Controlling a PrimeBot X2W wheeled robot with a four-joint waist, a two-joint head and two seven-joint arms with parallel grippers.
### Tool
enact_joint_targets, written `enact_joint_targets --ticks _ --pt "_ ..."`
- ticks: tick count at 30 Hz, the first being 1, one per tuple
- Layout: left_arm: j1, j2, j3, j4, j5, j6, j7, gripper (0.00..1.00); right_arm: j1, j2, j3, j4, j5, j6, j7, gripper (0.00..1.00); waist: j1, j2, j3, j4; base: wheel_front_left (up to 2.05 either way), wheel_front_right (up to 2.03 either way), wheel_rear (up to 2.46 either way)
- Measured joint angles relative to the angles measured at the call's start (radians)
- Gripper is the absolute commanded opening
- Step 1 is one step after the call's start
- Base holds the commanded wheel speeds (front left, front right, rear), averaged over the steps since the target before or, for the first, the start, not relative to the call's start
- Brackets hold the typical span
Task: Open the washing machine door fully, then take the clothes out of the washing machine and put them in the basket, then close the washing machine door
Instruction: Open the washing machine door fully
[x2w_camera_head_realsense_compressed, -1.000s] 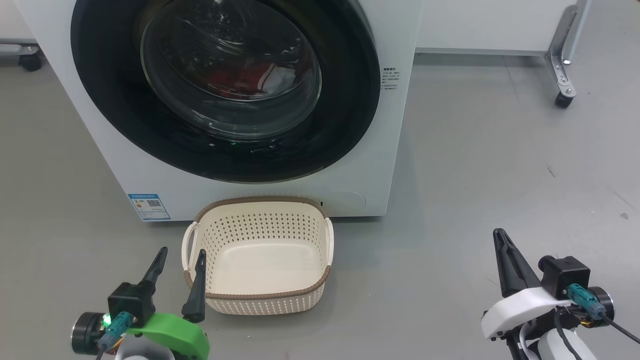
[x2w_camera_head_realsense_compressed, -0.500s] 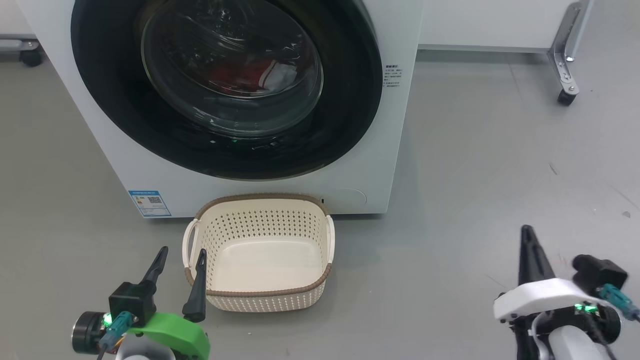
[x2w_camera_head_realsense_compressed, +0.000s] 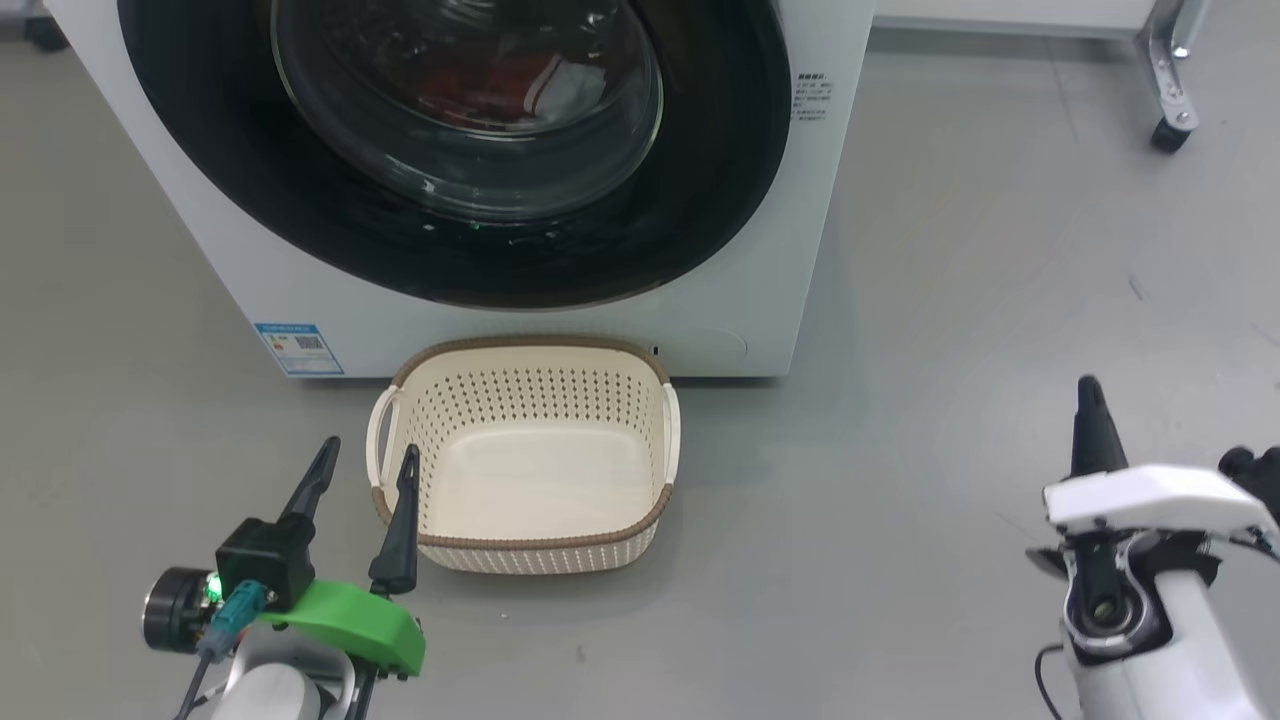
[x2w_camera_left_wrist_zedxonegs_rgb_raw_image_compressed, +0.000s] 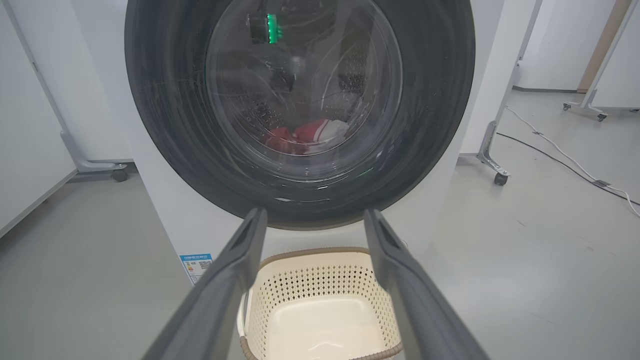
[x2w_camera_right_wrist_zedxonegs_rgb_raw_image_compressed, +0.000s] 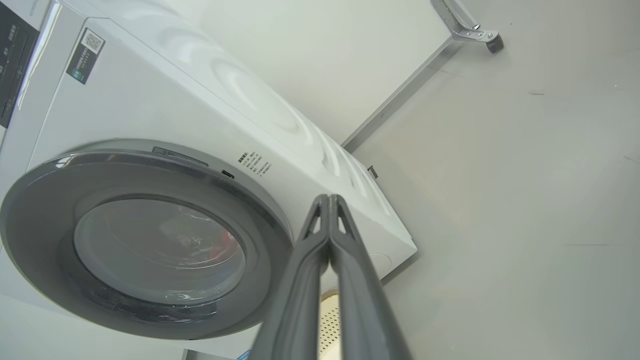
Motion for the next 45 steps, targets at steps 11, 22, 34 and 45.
enact_joint_targets --ticks 11,22,34,45 --pt "-0.075 -0.007 -0.004 -0.047 0.011 -0.001 0.000 1.00 -0.220 -0.005 -0.037 0.002 0.355 0.001 0.157 0.00 0.0000 0.0000 0.104 0.020 0.00 0.00 0.00" --pt "-0.173 -0.027 -0.014 -0.101 0.027 -0.015 -0.001 1.00 -0.492 -0.012 -0.080 0.021 0.501 -0.047 0.296 0.00 0.0000 0.0000 0.230 0.041 0.00 0.00 0.00" --pt "-0.273 -0.050 -0.034 -0.130 0.047 -0.036 -0.001 1.00 -0.765 -0.056 -0.077 0.028 0.539 -0.125 0.409 0.00 0.0001 0.0000 0.383 0.073 0.00 0.00 0.00" --pt "-0.340 -0.072 -0.050 -0.128 0.070 -0.055 -0.002 1.00 -0.931 -0.116 0.009 0.096 0.518 -0.168 0.530 0.00 0.0001 0.0000 0.491 0.129 0.00 0.00 0.00"
